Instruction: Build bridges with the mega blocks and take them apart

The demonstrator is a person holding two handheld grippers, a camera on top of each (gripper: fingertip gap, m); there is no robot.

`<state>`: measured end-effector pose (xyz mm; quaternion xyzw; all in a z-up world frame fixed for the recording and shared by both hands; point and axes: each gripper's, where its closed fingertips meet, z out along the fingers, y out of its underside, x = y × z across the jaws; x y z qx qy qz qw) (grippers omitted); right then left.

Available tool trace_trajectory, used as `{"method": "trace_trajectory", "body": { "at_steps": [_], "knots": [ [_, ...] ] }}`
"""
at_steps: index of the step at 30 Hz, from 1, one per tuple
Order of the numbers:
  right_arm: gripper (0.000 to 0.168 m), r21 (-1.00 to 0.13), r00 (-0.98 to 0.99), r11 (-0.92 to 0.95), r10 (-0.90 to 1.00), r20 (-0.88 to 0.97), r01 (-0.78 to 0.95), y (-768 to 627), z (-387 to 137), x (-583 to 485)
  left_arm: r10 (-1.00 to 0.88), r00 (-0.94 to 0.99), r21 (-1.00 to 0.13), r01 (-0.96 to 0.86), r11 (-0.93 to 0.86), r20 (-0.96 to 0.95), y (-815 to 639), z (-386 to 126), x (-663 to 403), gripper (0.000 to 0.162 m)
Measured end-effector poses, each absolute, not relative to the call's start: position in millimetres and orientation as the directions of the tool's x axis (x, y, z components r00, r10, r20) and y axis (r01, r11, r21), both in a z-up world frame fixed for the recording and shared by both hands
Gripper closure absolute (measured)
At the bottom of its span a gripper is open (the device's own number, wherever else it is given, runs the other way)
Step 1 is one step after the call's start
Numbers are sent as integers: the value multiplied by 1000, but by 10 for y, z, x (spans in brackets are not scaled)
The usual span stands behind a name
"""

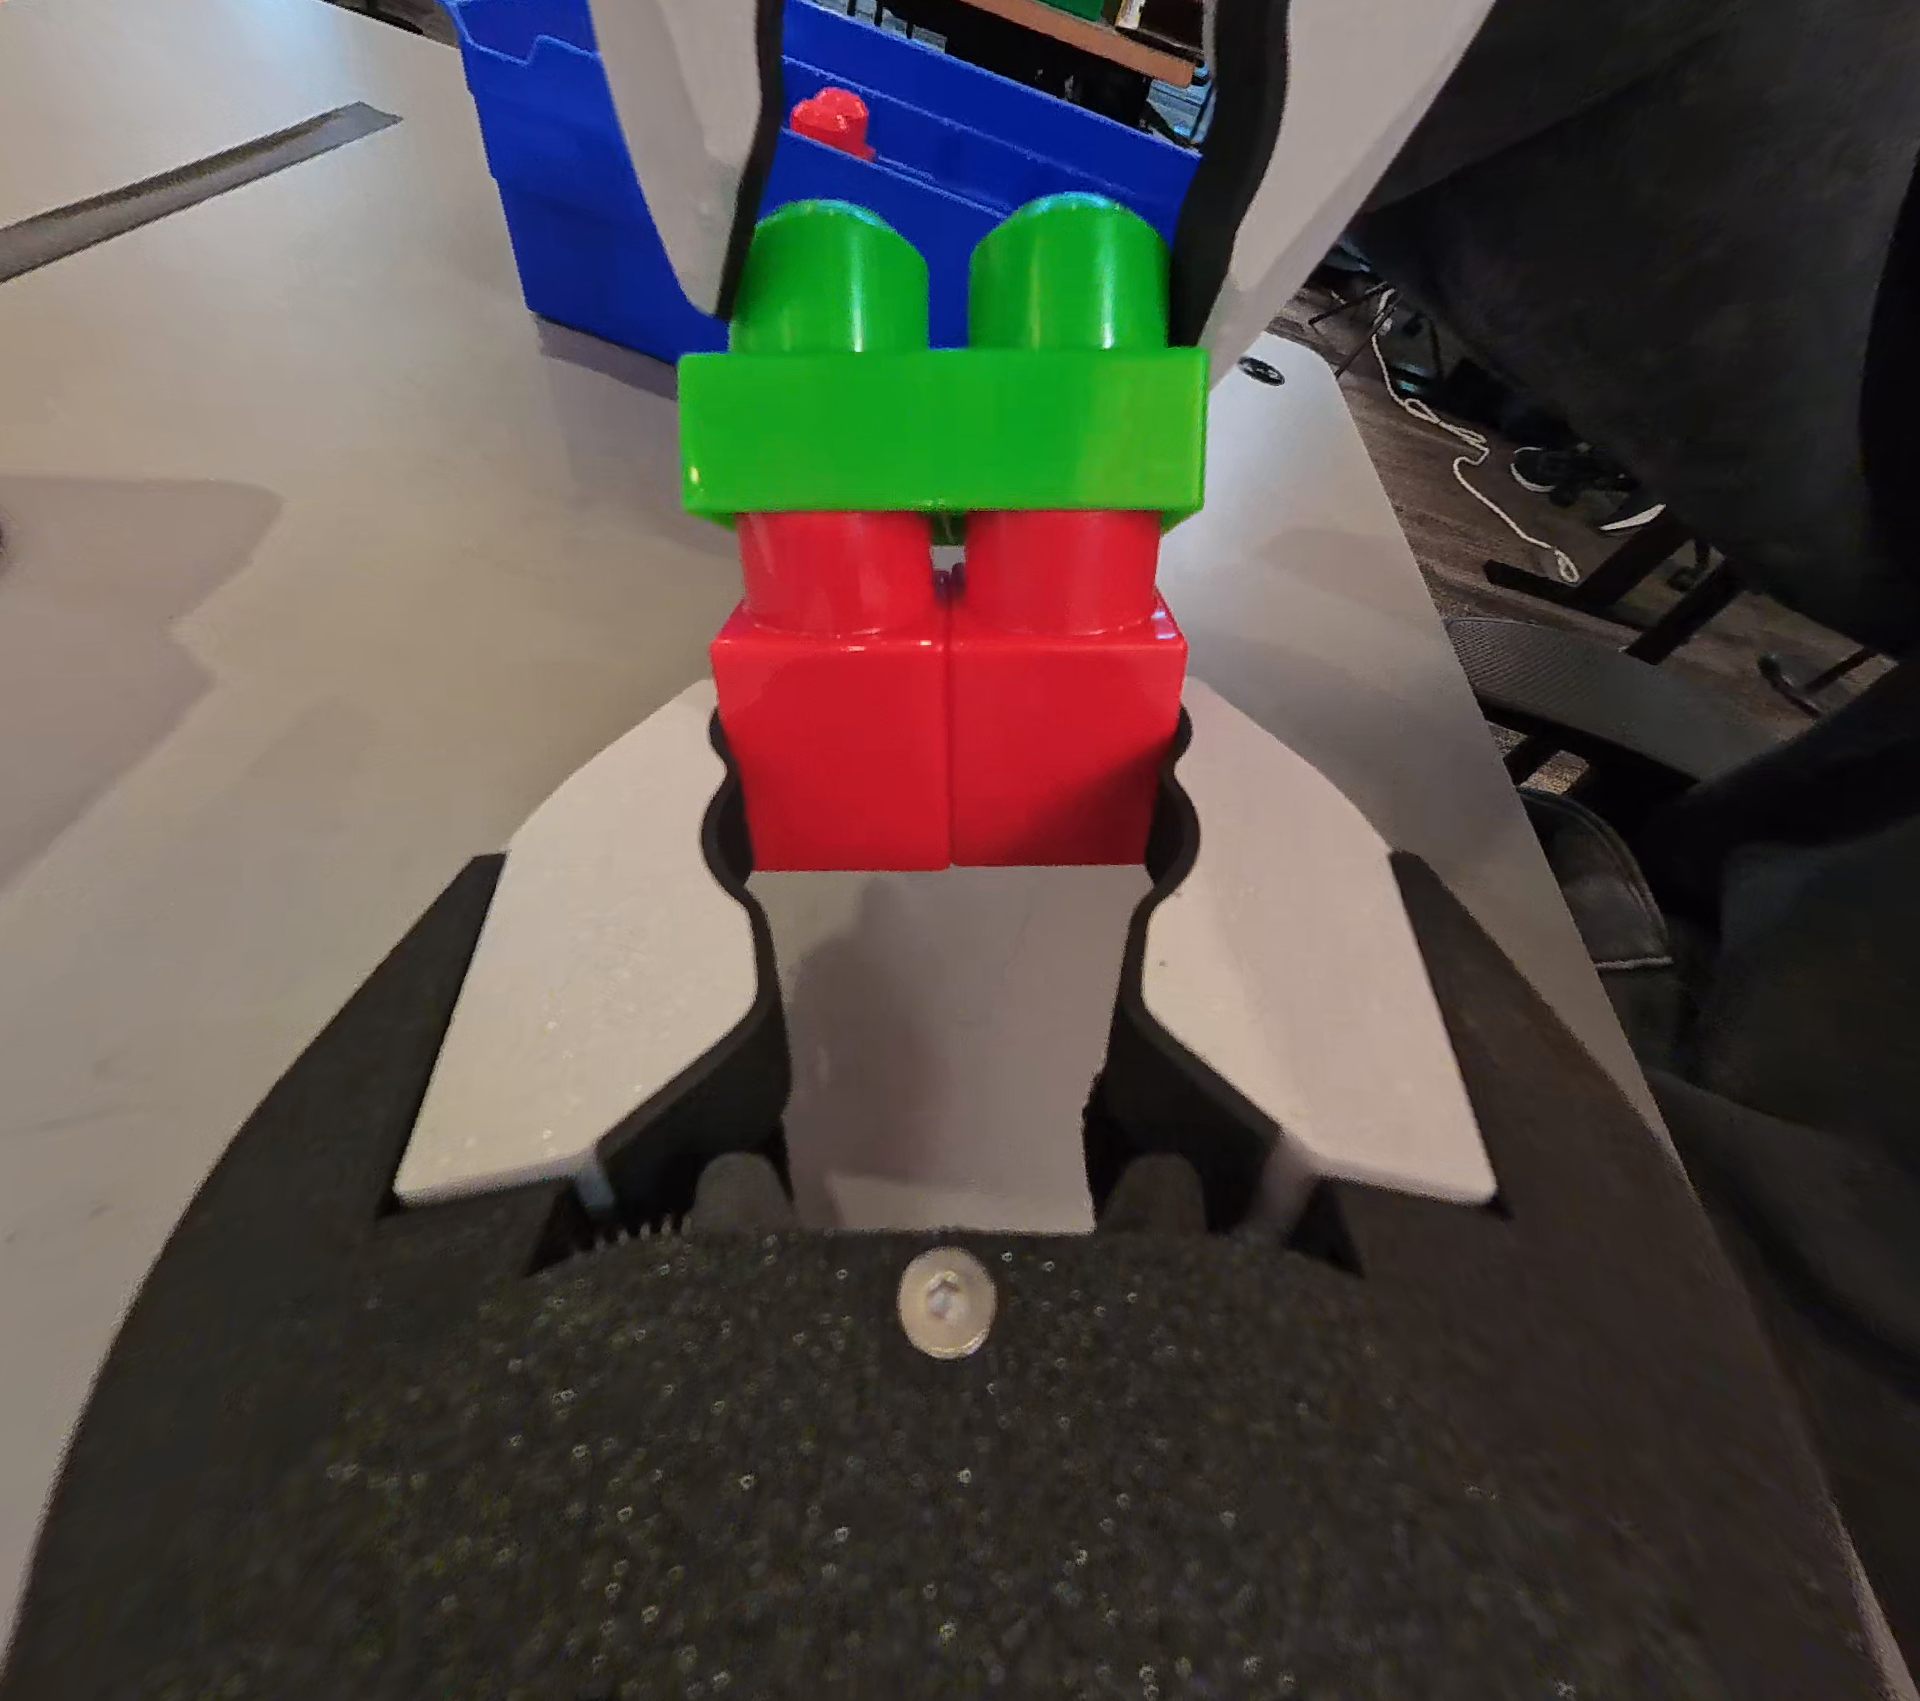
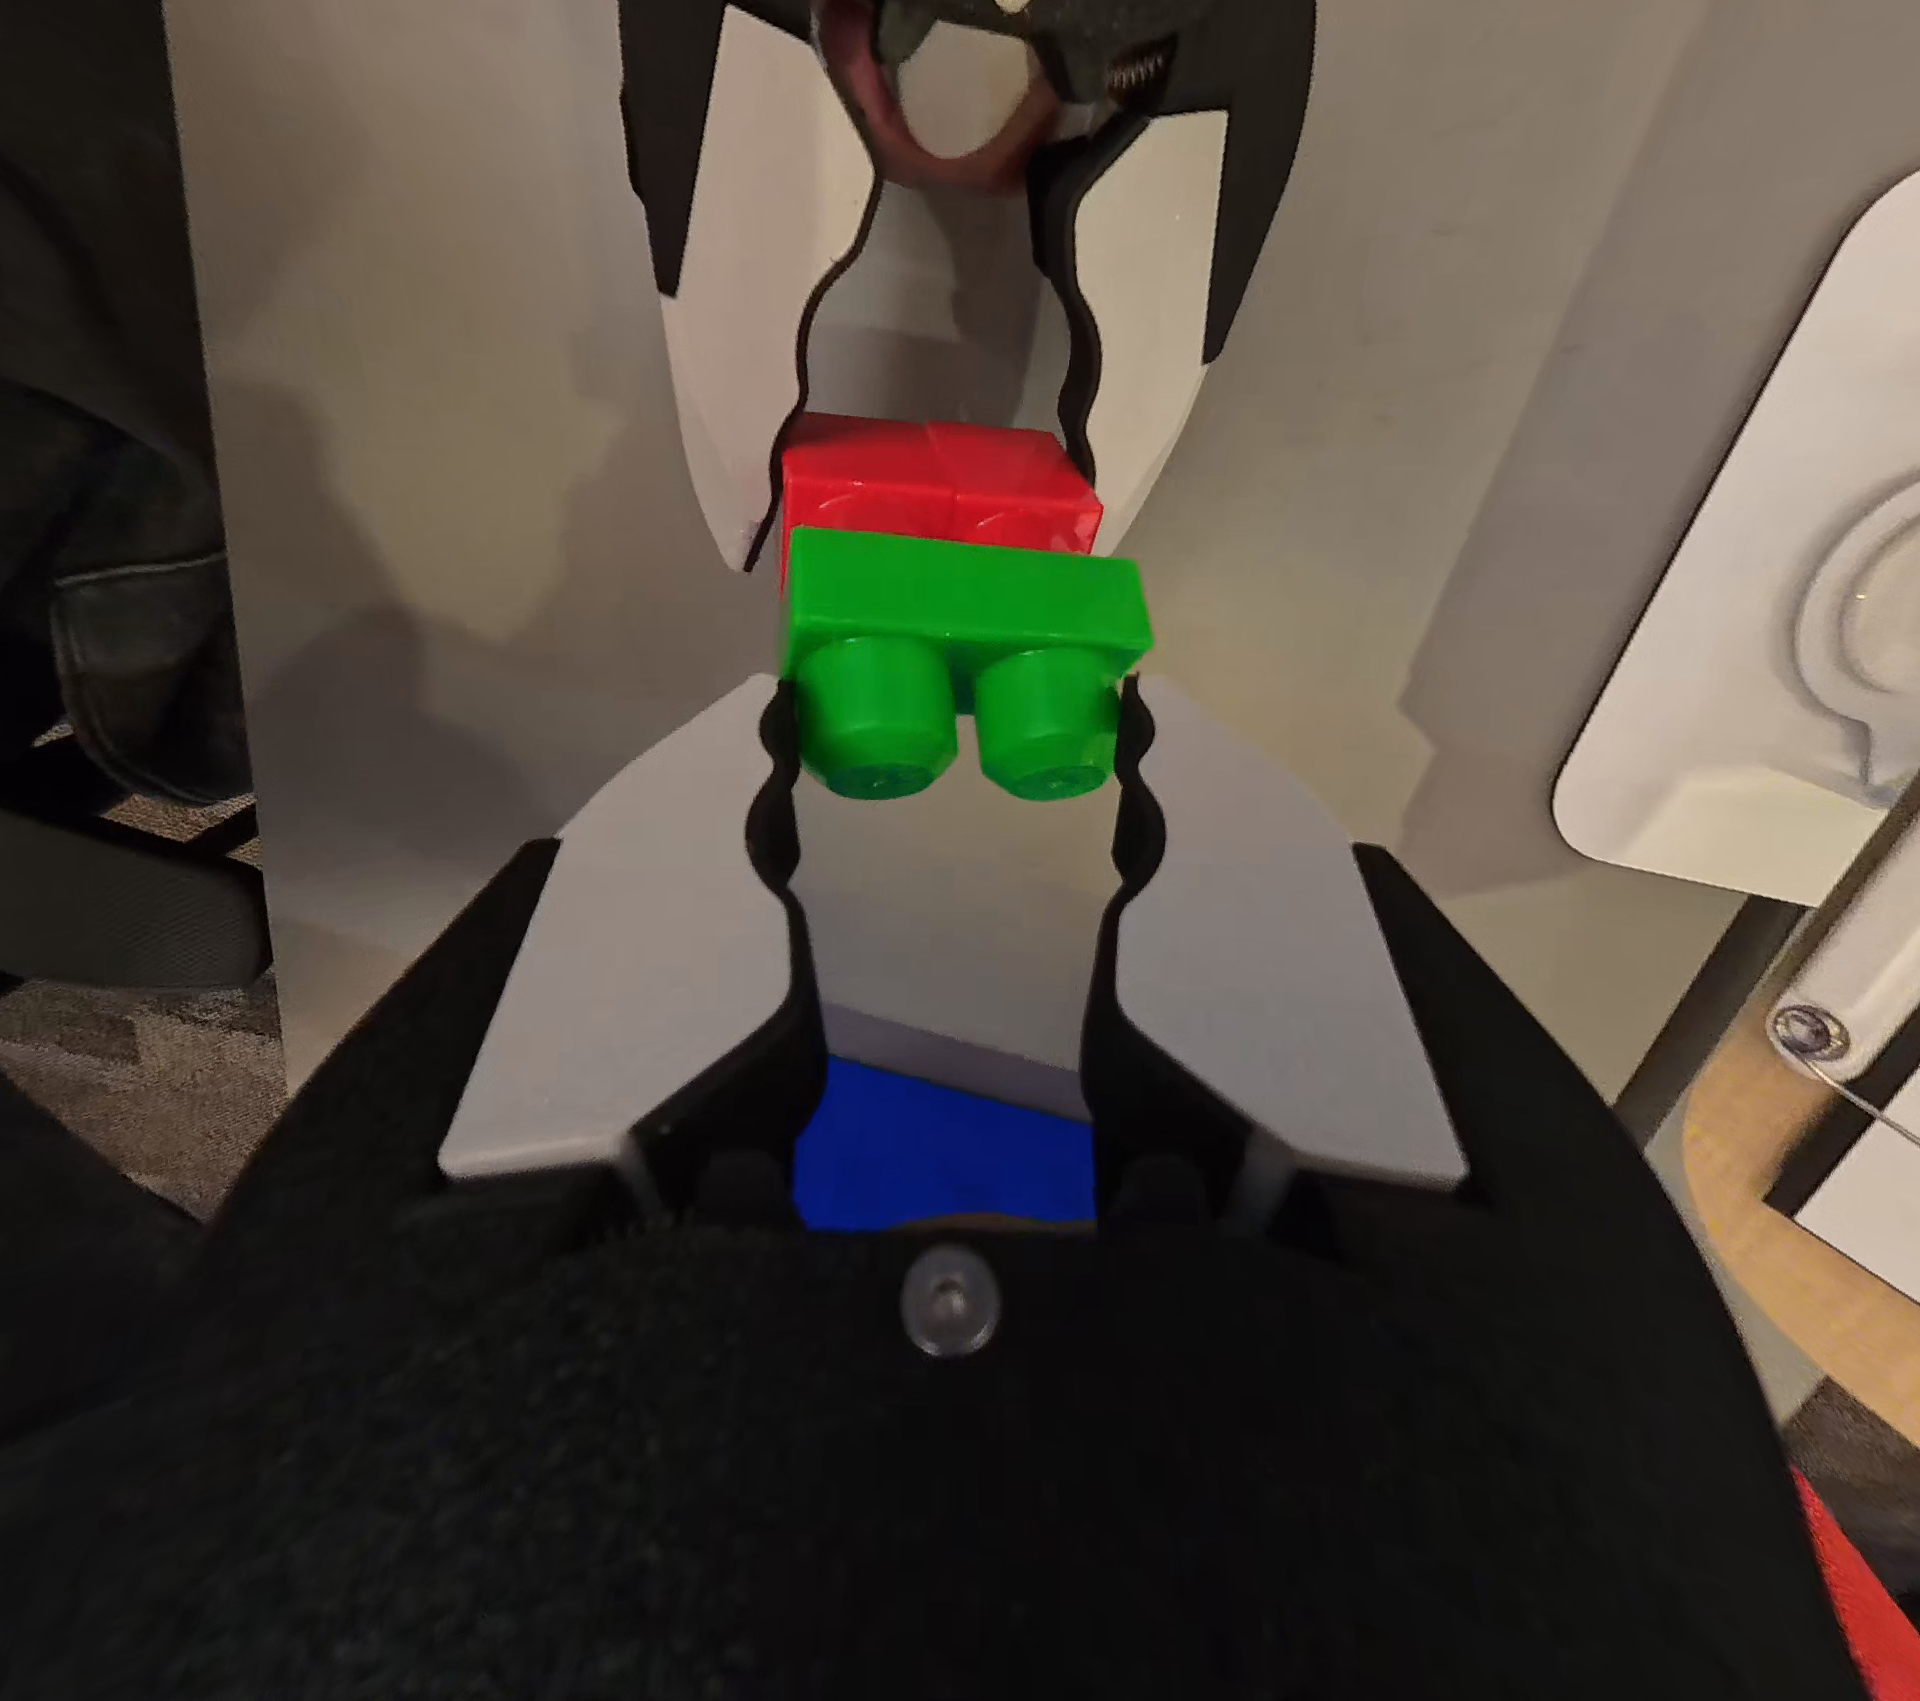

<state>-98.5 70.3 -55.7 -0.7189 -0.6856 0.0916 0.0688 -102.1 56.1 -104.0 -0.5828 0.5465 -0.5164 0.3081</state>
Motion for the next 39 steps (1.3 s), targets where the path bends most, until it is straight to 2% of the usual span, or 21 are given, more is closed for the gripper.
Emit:
{"method": "trace_trajectory", "body": {
  "at_steps": [6, 11, 14, 16, 19, 21, 23, 25, 26, 27, 28, 29, 30, 31, 33, 35, 39],
  "knots": [
    [112, -212, -2, -19, 996, -95, 977, 620, -589, -1021, -940, -177, -913, -343, -220, 293, 481, -1073, -1018, 88],
    [112, -55, -62, 57, 993, -98, 997, 587, -639, -1005, -937, -191, -908, -362, -209, 292, 437, -1109, -997, 88],
    [114, -78, -71, 66, 995, -69, 995, 628, -536, -1052, -931, -193, -917, -321, -238, 310, 468, -1030, -1020, 88],
    [120, -169, -62, 58, 998, -22, 984, 691, -382, -1118, -935, -180, -923, -297, -245, 306, 514, -989, -1045, 88],
    [114, -350, 20, -2, 999, 47, 937, 797, -67, -1156, -946, -149, -934, -261, -242, 287, 592, -935, -1077, 88],
    [112, -518, 110, -70, 993, 46, 852, 831, 138, -1169, -952, -131, -944, -221, -244, 276, 641, -862, -1097, 88],
    [111, -661, 292, -200, 956, 30, 723, 966, 268, -1108, -962, -98, -953, -194, -234, 256, 700, -811, -1114, 88],
    [109, -779, 477, -417, 862, -175, 469, 1015, 343, -1057, -978, -43, -966, -167, -197, 206, 779, -757, -1135, 88],
    [104, -787, 520, -532, 789, -327, 313, 1002, 340, -1026, -985, -8, -973, -155, -170, 173, 817, -727, -1148, 88],
    [104, -768, 496, -624, 717, -490, 145, 951, 335, -1019, -990, 15, -979, -146, -141, 140, 836, -698, -1160, 88],
    [106, -686, 454, -728, 609, -650, -6, 910, 261, -990, -993, 31, -983, -142, -117, 114, 843, -674, -1167, 88],
    [93, -565, 374, -815, 488, -789, -128, 868, 161, -973, -995, 45, -986, -139, -96, 90, 847, -653, -1171, 88],
    [89, -431, 246, -875, 377, -893, -220, 817, 89, -976, -996, 47, -988, -135, -80, 74, 836, -634, -1169, 88],
    [88, -296, 140, -920, 268, -953, -256, 770, -27, -978, -997, 47, -989, -130, -69, 63, 825, -617, -1166, 88],
    [81, -134, -6, -944, 142, -990, -301, 746, -206, -989, -998, 36, -991, -120, -56, 52, 791, -586, -1159, 88],
    [72, -61, -87, -955, 90, -992, -289, 703, -297, -1073, -999, 31, -992, -117, -39, 35, 765, -570, -1155, 88],
    [62, -51, -180, -982, 84, -980, -180, 574, -294, -1325, -1000, 14, -992, -123, -21, 19, 727, -575, -1152, 88]
  ]
}}
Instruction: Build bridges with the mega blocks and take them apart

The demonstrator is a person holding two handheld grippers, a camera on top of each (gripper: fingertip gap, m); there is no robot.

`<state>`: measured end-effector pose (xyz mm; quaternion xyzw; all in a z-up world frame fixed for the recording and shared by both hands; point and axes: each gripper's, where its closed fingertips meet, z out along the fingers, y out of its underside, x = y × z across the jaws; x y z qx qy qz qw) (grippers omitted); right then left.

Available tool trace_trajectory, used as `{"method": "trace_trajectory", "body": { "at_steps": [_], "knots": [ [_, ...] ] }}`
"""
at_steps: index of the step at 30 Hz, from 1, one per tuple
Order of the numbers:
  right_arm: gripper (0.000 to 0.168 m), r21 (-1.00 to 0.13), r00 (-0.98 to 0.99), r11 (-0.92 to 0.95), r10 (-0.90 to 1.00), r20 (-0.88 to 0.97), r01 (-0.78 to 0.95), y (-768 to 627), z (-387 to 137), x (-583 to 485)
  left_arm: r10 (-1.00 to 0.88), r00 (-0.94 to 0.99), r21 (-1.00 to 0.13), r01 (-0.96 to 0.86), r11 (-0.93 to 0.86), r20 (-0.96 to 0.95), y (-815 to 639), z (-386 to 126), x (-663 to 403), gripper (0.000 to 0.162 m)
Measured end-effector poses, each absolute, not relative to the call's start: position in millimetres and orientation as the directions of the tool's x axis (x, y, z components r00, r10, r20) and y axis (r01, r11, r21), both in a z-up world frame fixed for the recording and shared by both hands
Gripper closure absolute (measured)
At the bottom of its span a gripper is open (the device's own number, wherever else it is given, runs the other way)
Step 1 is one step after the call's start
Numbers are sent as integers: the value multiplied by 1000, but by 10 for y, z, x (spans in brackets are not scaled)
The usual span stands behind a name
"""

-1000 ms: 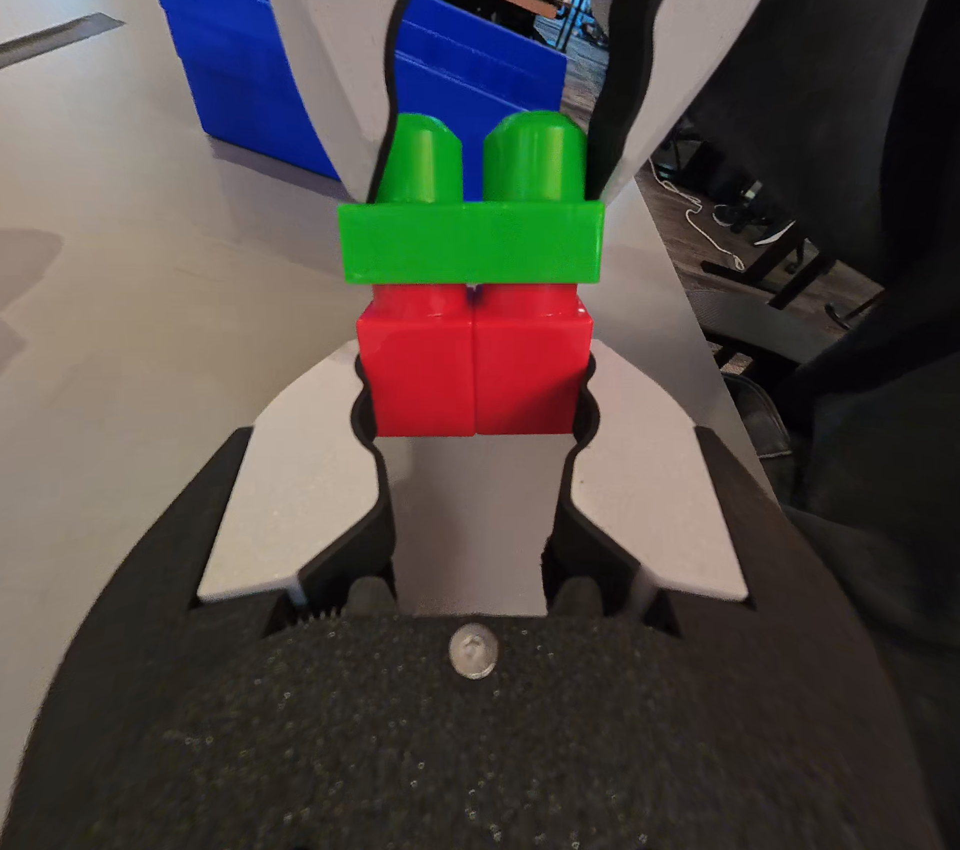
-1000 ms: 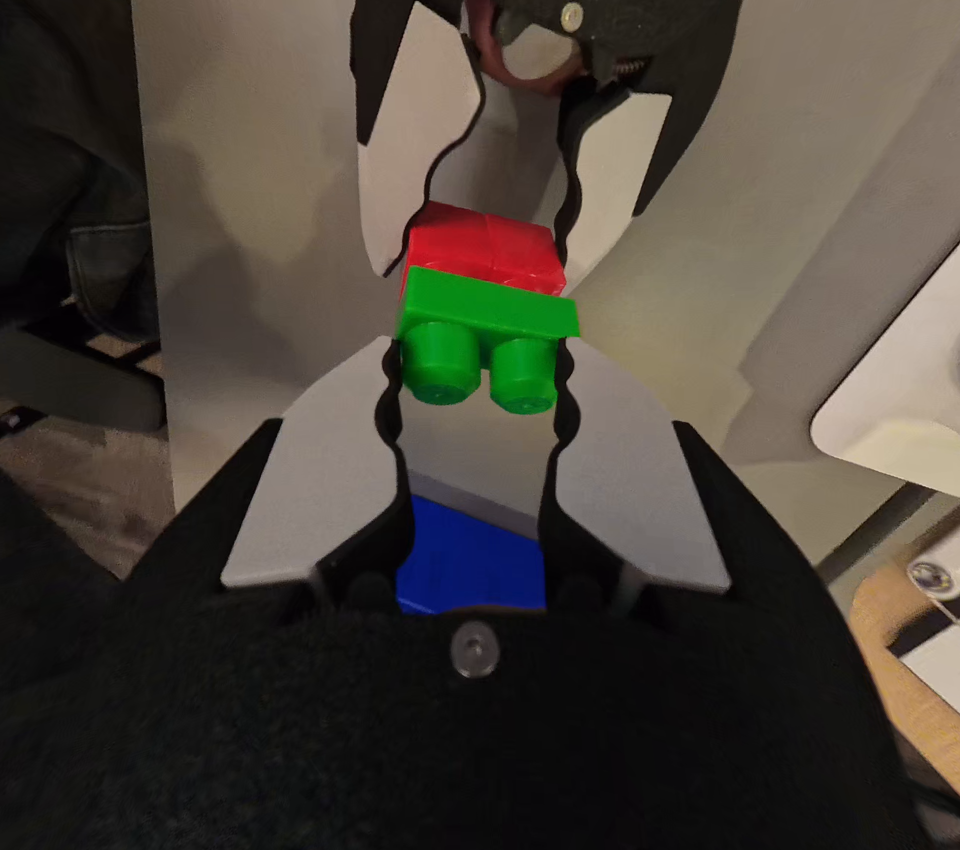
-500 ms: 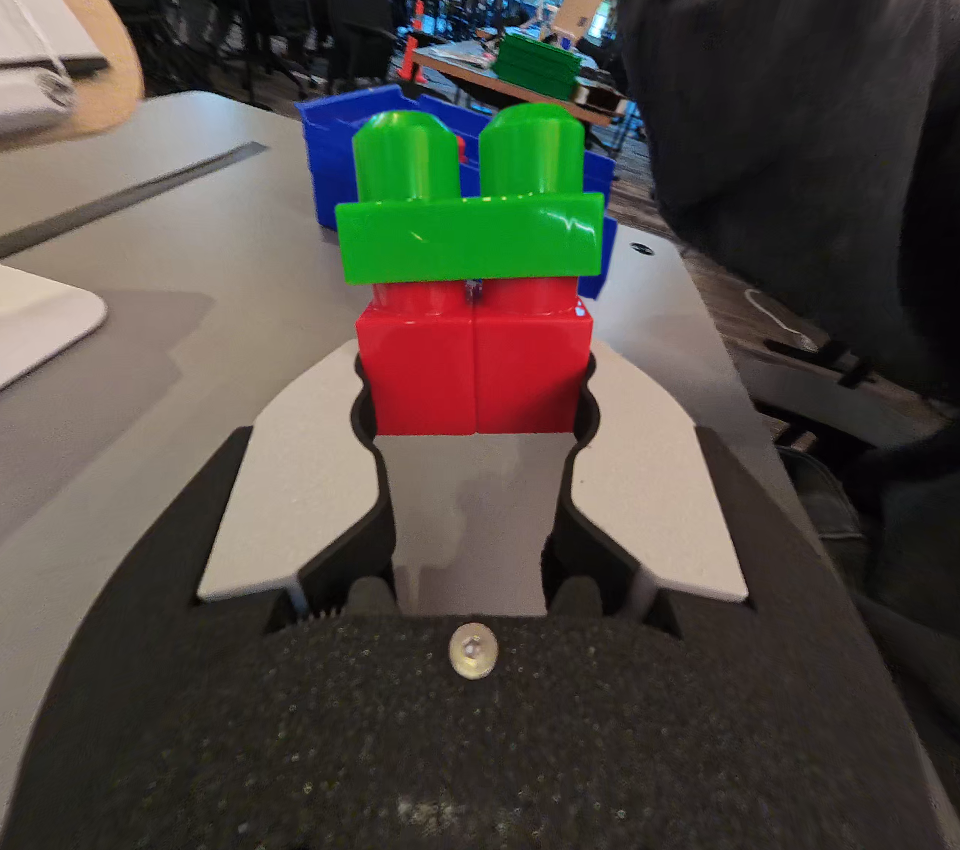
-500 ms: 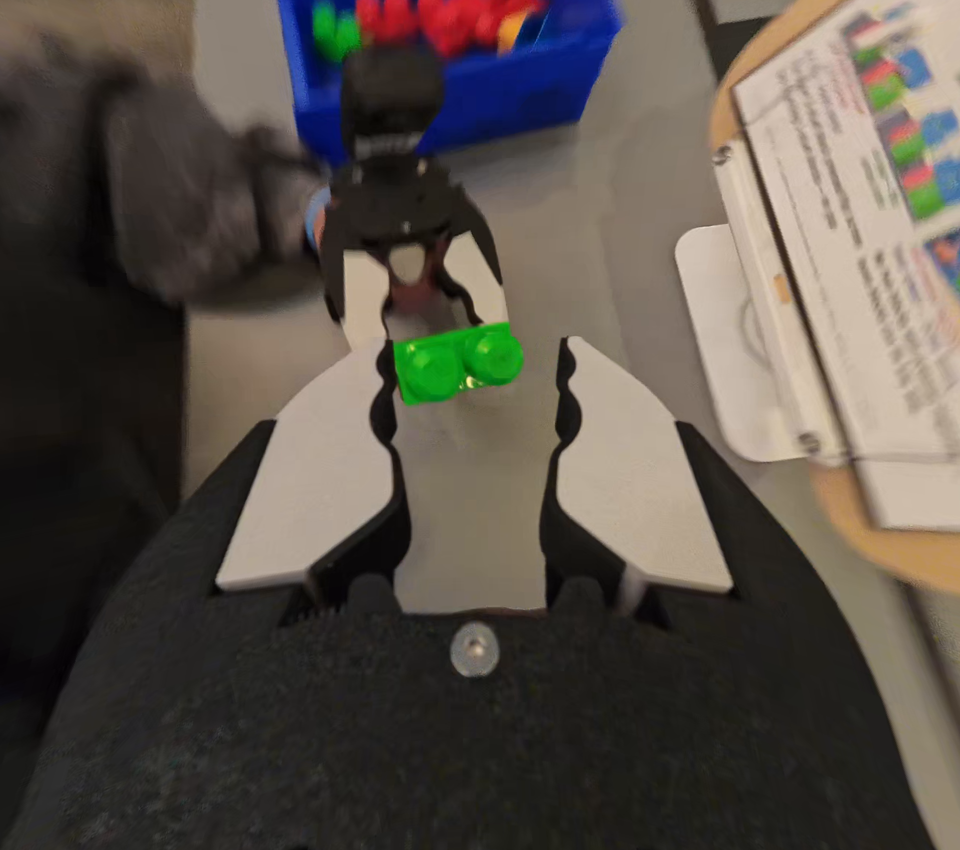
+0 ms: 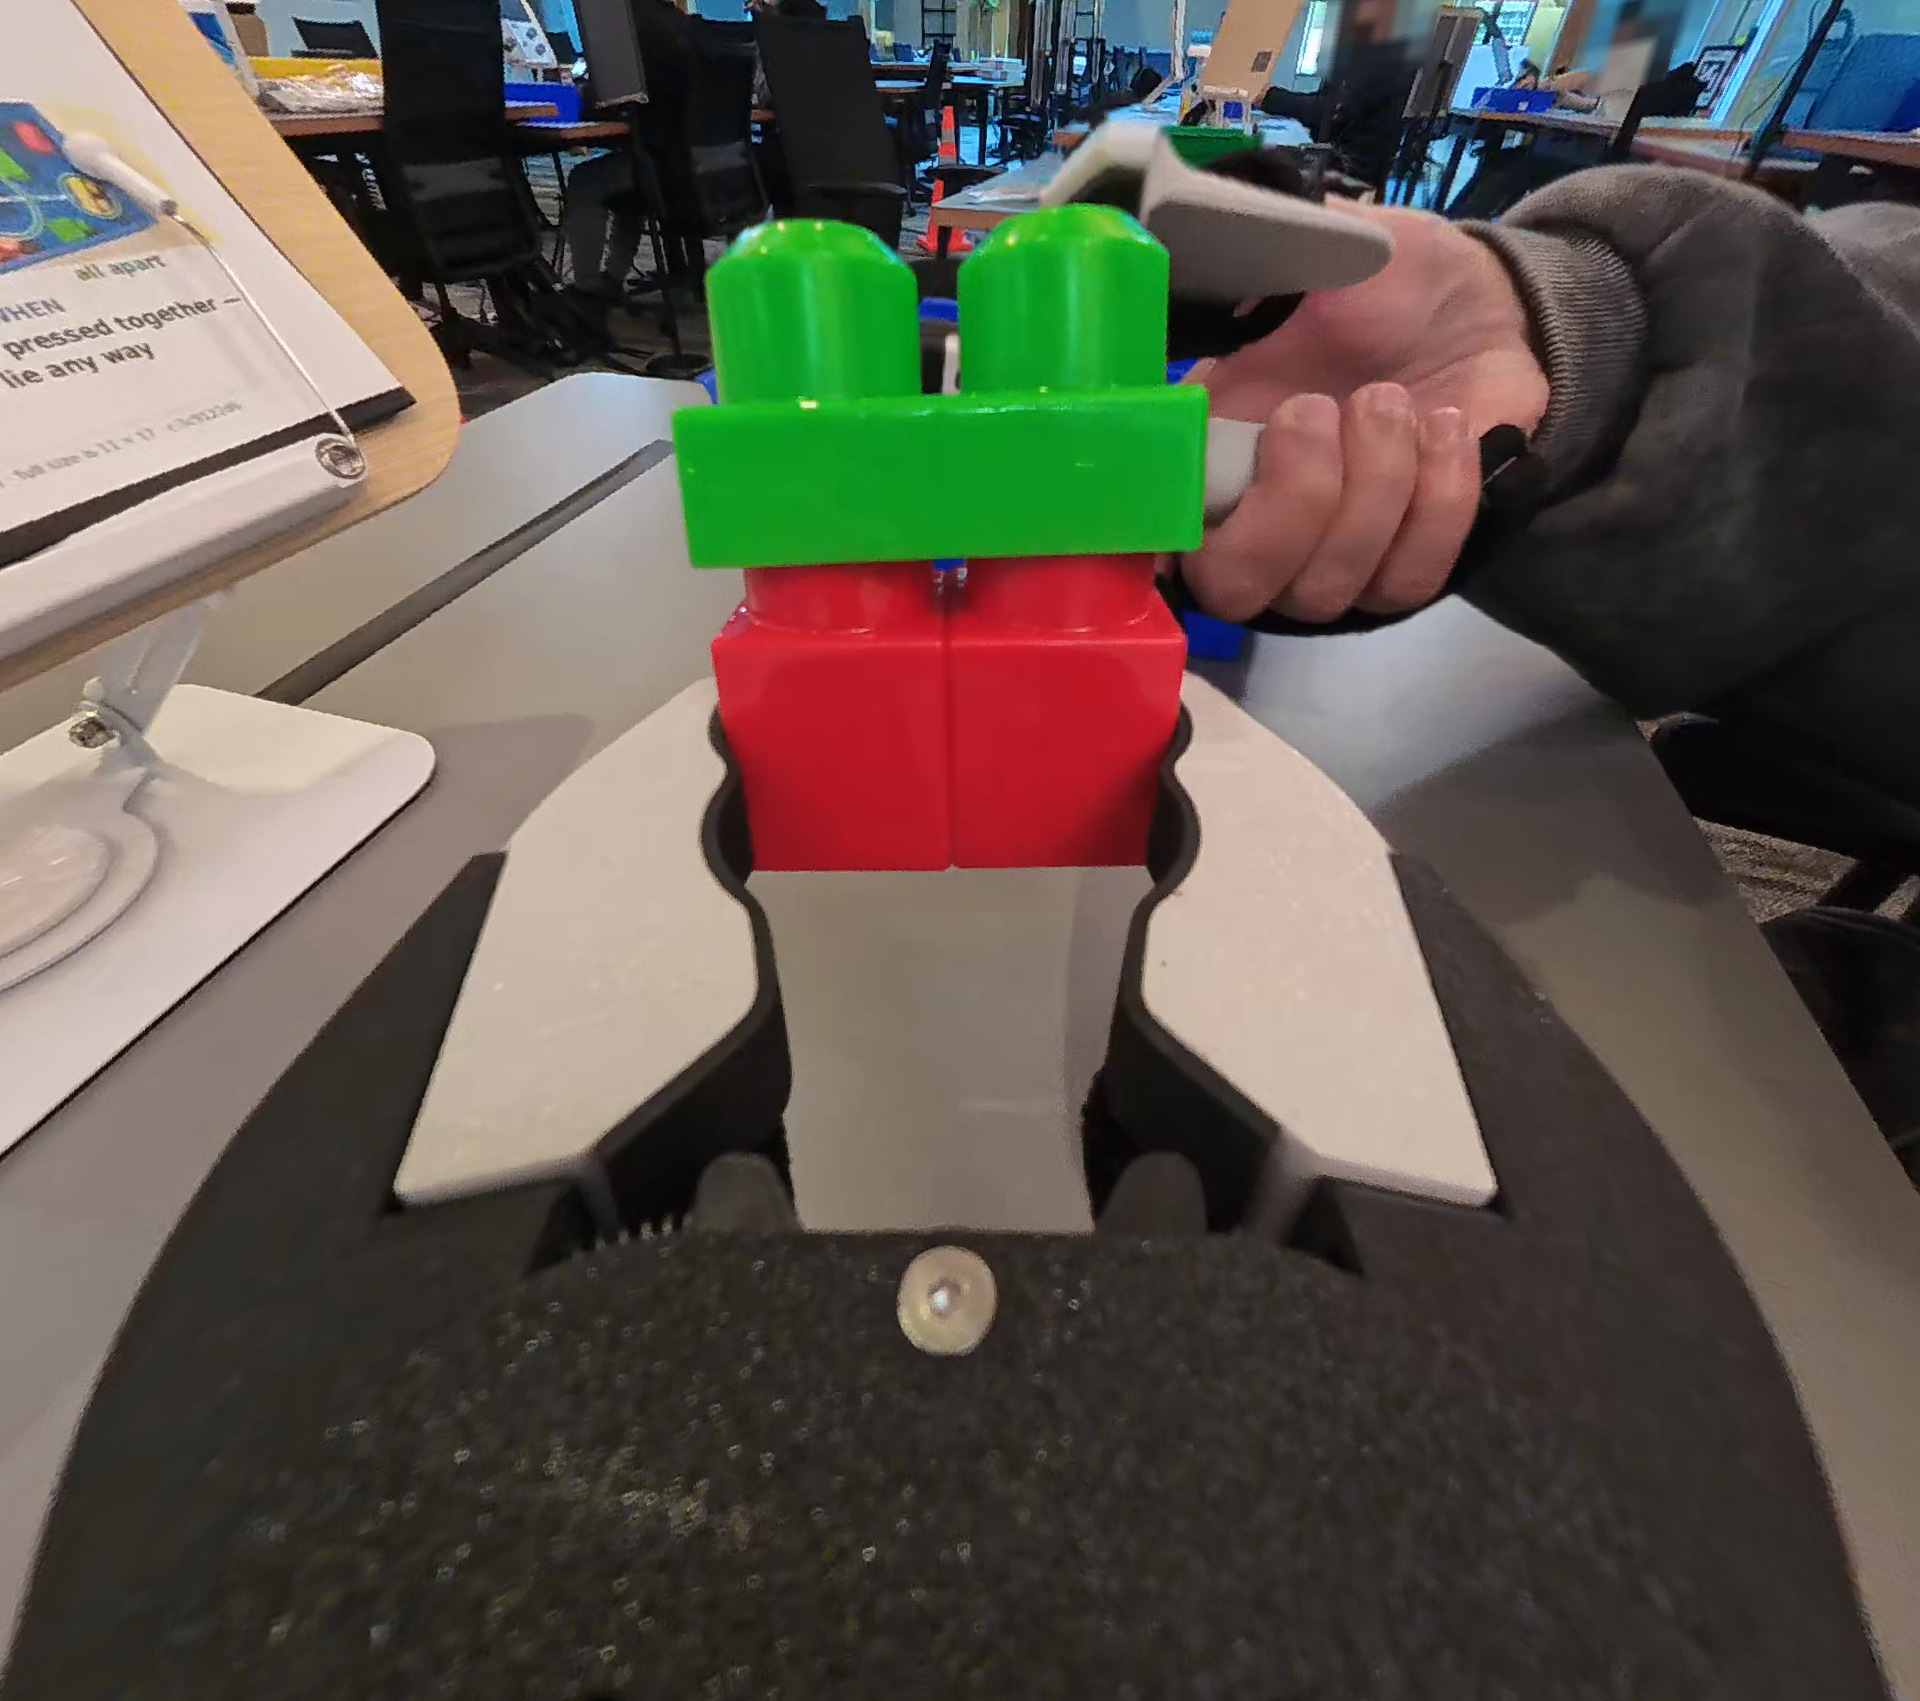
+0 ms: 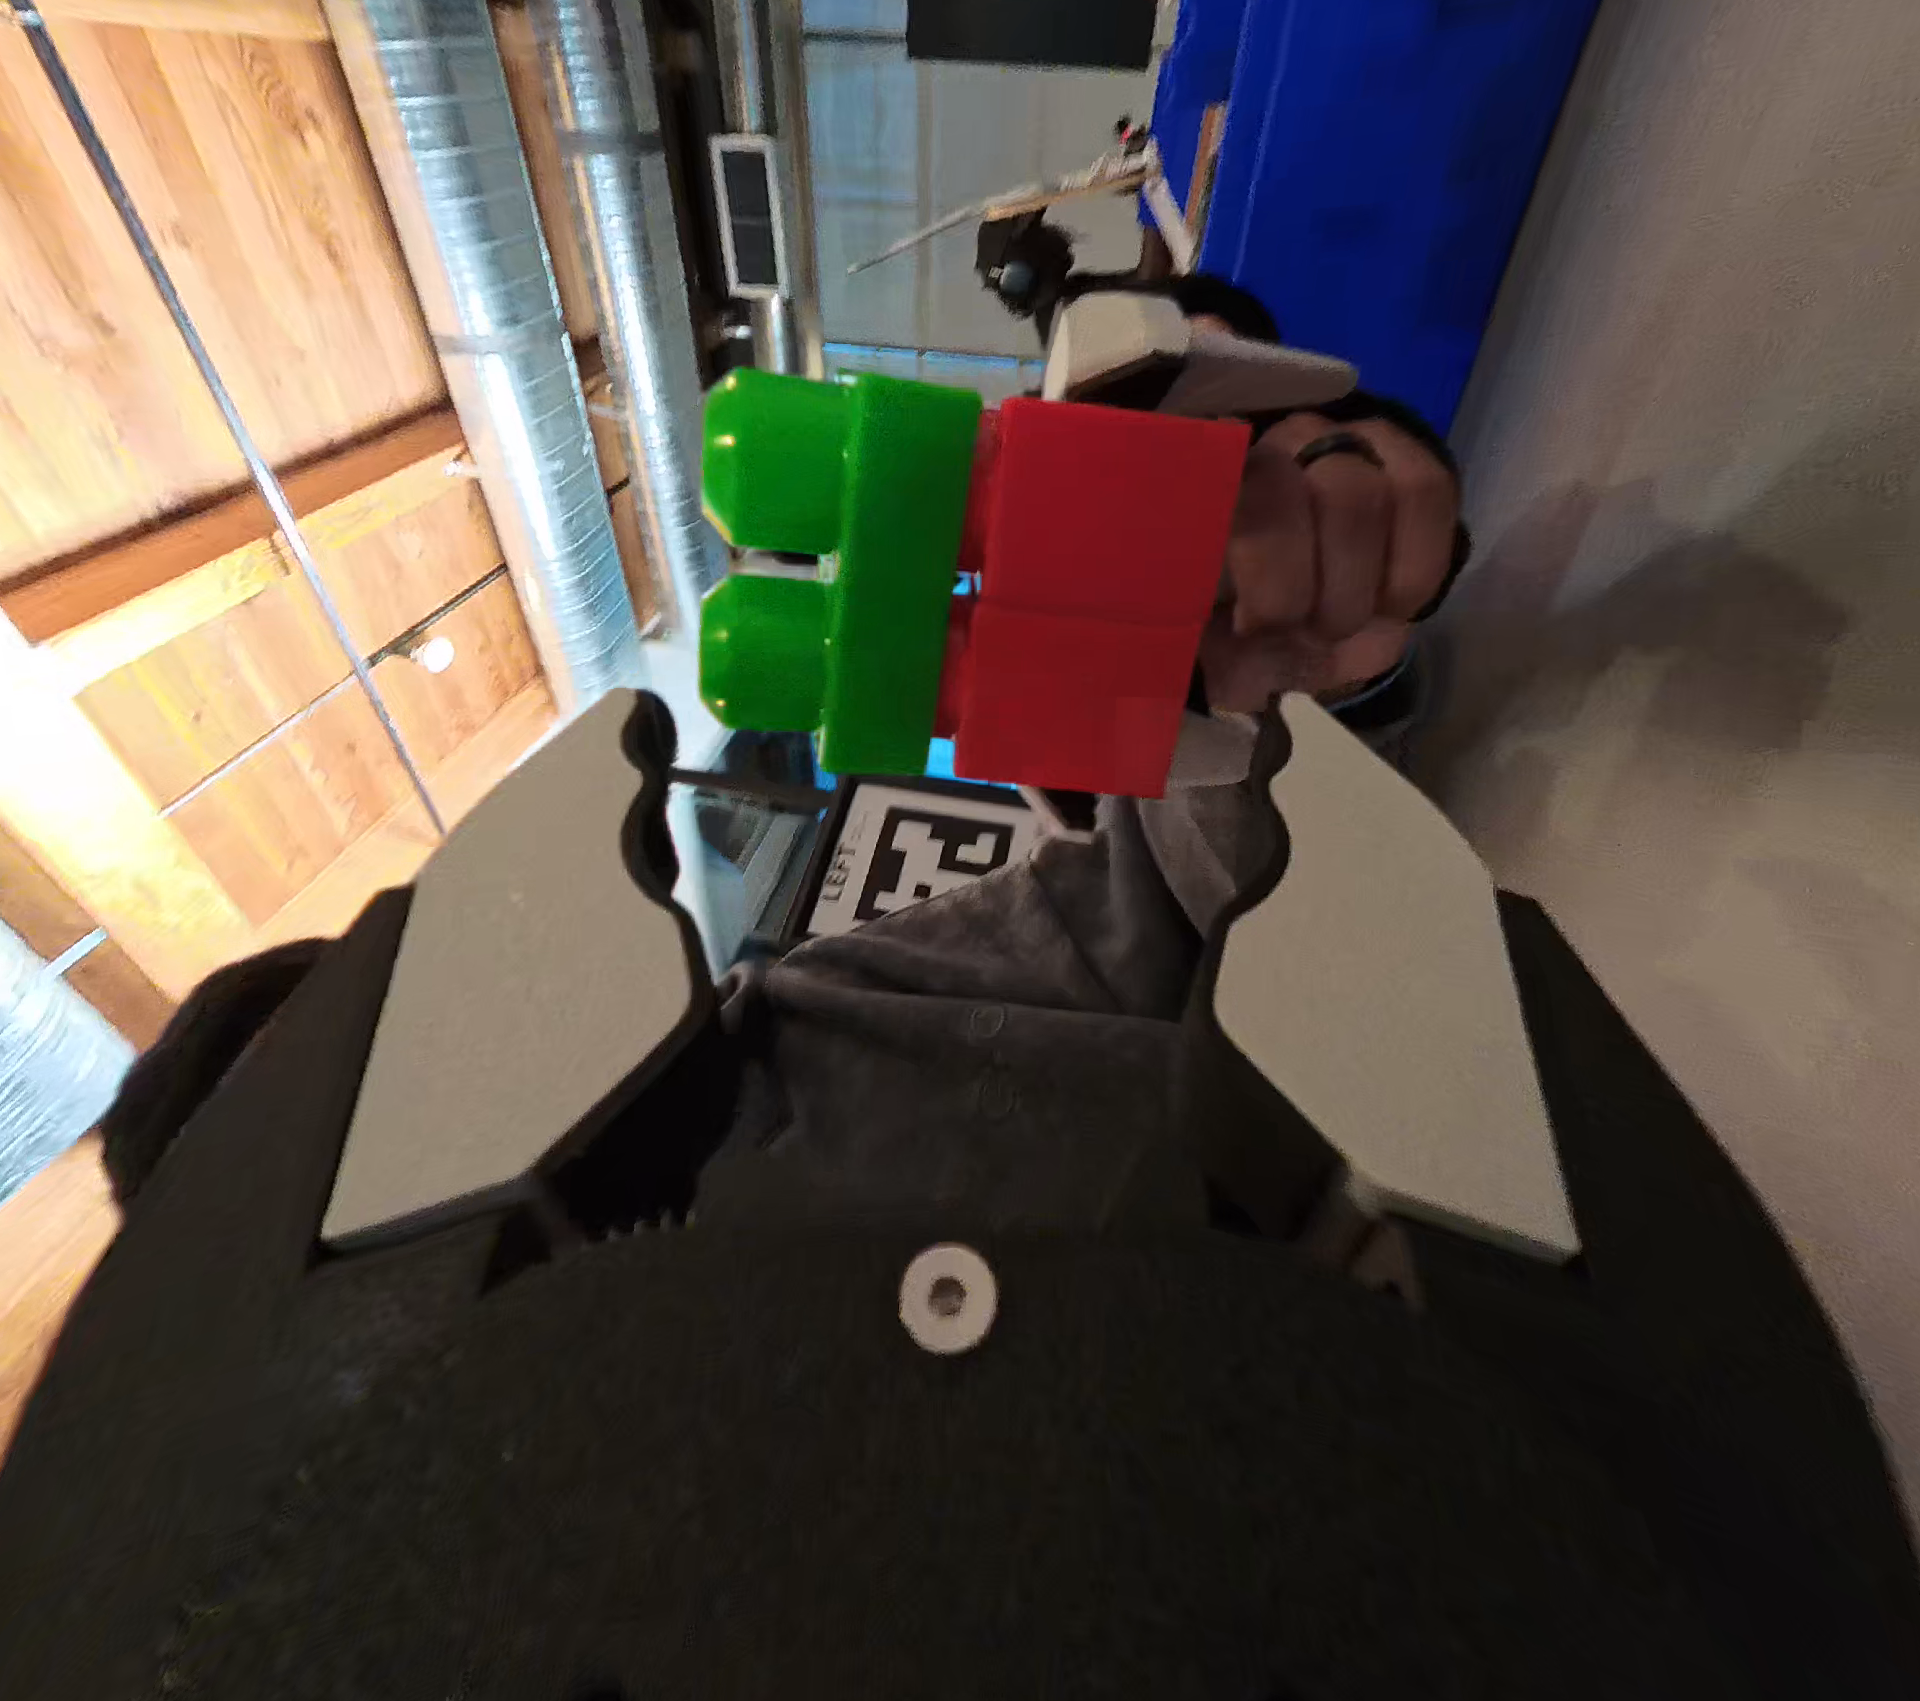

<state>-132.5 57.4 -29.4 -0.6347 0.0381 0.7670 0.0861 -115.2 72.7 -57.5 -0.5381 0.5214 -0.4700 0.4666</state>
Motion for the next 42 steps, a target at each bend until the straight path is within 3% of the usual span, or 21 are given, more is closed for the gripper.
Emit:
{"method": "trace_trajectory", "body": {
  "at_steps": [27, 31, 35, 38, 42],
  "knots": [
    [70, -152, -60, -988, 150, -987, 21, 443, -531, -1500, -999, -46, -972, -236, 6, 5, 633, -836, -1087, 87],
    [70, -122, -82, -991, 118, -990, 46, 429, -548, -1493, -998, -63, -969, -246, 2, 14, 617, -856, -1088, 87],
    [69, -177, -75, -984, 175, -982, 22, 444, -552, -1475, -999, -46, -968, -250, 33, -22, 629, -854, -1073, 87],
    [52, -194, -99, -980, 197, -975, -36, 494, -534, -1452, -999, -51, -974, -227, 7, 4, 640, -821, -1090, 87],
    [58, -158, -146, -978, 178, -973, -135, 701, -481, -1371, -998, -66, -975, -222, 24, -10, 607, -805, -1090, 87]
  ]
}}
